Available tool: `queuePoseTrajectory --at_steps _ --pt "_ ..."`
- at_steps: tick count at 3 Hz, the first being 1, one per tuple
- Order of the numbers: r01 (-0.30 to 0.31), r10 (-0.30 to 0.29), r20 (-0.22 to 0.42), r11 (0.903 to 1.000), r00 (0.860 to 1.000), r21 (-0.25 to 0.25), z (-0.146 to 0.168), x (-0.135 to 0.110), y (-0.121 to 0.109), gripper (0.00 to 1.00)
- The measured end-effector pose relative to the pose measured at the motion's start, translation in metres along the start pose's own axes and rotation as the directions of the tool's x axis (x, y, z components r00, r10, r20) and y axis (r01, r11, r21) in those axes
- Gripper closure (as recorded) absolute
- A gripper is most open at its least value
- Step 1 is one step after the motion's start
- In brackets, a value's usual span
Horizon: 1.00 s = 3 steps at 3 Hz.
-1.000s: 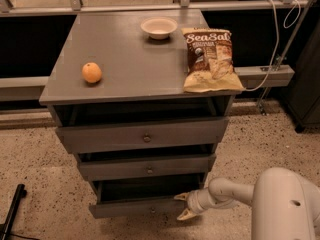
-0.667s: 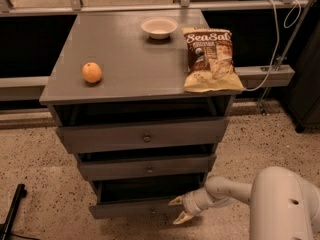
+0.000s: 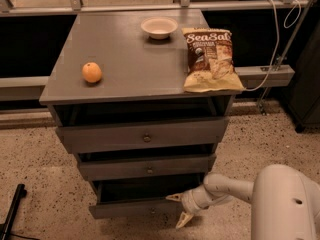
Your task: Open bottom drawer
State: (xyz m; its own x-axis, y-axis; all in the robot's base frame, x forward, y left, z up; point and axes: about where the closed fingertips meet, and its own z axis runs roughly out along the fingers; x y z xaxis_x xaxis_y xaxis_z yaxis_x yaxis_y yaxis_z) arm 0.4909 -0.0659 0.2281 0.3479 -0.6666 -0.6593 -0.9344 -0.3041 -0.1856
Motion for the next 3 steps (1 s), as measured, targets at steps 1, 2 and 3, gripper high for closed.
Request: queuePoseTrajectory --at_steps 1,2,3 --pt "-0.04 0.05 -0.128 0.9961 0.99 0.079 0.0 0.029 -0.011 0.02" --pt "-0.099 0.133 -0.232 0.9834 0.963 0.152 -0.004 0.068 -0.02 0.0" --pt "-0.156 0.207 -0.27 0.968 0.94 0.196 -0.005 0.102 -0.02 0.0"
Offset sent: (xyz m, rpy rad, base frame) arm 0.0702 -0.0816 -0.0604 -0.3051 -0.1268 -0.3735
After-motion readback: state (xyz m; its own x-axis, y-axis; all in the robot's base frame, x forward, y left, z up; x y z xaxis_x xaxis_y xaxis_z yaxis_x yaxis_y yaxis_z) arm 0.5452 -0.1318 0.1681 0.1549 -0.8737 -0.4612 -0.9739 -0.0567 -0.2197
